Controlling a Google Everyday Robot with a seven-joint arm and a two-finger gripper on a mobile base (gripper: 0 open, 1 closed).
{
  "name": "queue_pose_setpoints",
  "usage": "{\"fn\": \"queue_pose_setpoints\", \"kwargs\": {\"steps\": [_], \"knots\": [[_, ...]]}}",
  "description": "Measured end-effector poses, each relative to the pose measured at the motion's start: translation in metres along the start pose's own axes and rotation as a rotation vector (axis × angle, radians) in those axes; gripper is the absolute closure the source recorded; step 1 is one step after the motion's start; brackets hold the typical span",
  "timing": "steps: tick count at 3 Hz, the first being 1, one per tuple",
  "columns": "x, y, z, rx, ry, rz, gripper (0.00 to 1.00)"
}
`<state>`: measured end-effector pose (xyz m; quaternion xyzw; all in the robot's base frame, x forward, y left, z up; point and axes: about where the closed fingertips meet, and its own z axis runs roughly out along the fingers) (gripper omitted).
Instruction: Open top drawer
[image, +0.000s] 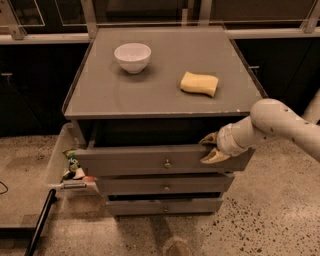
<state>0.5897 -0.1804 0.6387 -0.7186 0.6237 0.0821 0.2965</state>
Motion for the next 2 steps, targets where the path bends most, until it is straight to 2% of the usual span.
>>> {"fn": "queue_pose_setpoints", "kwargs": {"steps": [1, 2], "knots": [[0.004, 0.006, 0.002, -0.019, -0.024, 0.018, 0.16], [0.009, 0.033, -0.007, -0.043, -0.050, 0.022, 0.20]]}}
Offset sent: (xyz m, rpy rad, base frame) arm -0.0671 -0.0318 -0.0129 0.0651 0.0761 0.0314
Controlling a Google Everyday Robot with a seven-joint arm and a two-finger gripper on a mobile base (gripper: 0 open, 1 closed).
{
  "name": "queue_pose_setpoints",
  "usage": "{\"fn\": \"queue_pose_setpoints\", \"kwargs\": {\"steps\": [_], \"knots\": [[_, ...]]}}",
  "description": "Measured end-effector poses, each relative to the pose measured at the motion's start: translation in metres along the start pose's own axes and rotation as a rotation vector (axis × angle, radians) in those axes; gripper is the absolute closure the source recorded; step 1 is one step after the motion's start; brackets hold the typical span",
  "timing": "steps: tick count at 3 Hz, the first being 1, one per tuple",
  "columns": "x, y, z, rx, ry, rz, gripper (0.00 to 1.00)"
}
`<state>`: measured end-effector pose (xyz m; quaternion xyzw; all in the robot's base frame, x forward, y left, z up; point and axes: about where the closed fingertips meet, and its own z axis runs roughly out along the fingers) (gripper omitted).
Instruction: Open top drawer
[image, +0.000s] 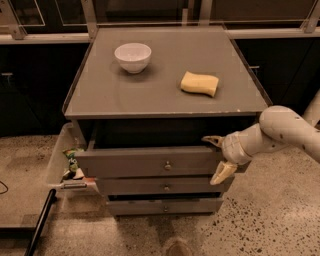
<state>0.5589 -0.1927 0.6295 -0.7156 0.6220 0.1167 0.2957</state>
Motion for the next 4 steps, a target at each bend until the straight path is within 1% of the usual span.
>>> {"fn": "queue_pose_setpoints", "kwargs": {"steps": [1, 2, 3, 4], "knots": [[0.001, 0.007, -0.003, -0.006, -0.006, 0.001, 0.43], [-0.005, 0.033, -0.025, -0.001, -0.009, -0.013, 0.66], [-0.005, 0.044, -0.033, 0.000, -0.007, -0.015, 0.89], [-0.006, 0.044, -0.035, 0.000, -0.007, -0.015, 1.00]]}}
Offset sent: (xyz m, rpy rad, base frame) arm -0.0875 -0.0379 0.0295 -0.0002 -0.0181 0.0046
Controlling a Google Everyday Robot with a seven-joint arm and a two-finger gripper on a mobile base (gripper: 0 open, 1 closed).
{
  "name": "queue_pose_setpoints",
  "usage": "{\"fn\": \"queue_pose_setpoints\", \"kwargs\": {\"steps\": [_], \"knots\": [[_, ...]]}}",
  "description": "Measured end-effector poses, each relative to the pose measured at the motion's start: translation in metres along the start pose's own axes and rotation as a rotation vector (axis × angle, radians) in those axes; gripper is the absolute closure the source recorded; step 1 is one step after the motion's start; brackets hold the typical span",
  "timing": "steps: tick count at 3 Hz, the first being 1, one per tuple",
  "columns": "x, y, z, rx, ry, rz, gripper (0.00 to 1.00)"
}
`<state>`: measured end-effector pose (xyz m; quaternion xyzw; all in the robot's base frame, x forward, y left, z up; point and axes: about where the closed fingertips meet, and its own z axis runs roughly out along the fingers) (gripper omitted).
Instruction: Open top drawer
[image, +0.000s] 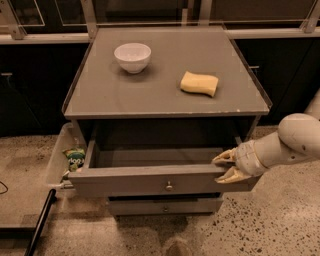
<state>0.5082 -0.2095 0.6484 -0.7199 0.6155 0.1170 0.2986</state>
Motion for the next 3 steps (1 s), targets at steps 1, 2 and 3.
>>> {"fn": "queue_pose_setpoints", "kwargs": {"steps": [1, 2, 3], "knots": [[0.0000, 0.0000, 0.0000, 0.000, 0.000, 0.000, 0.81], [0.0000, 0.0001, 0.0001, 0.000, 0.000, 0.000, 0.58], [0.0020, 0.0075, 0.0039, -0.021, -0.034, 0.007, 0.34]]}}
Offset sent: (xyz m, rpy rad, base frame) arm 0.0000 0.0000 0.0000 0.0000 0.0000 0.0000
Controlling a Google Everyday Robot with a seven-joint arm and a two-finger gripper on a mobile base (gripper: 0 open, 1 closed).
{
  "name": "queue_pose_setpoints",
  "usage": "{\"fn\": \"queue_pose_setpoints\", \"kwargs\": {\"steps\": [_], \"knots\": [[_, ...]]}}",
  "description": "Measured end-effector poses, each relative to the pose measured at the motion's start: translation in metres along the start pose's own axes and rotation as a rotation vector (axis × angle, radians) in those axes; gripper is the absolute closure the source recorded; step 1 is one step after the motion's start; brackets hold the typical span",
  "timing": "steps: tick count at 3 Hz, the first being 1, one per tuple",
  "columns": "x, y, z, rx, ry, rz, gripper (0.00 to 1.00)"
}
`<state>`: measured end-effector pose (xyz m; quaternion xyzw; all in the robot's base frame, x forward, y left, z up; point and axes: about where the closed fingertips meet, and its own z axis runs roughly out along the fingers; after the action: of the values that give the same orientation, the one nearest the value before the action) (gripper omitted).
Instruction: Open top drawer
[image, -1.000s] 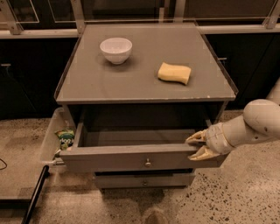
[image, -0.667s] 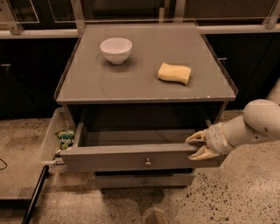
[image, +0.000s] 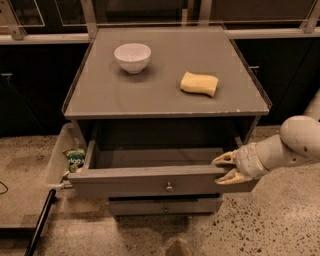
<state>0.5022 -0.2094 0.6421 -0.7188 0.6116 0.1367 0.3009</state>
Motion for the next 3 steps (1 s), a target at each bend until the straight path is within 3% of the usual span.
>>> {"fn": "queue_pose_setpoints", "kwargs": {"steps": [1, 2, 3], "knots": [[0.003, 0.025, -0.007, -0.013, -0.056, 0.017, 0.11], [-0.004, 0.060, -0.032, -0.018, -0.077, -0.009, 0.15], [-0.013, 0.087, -0.056, -0.016, -0.072, -0.043, 0.38]]}}
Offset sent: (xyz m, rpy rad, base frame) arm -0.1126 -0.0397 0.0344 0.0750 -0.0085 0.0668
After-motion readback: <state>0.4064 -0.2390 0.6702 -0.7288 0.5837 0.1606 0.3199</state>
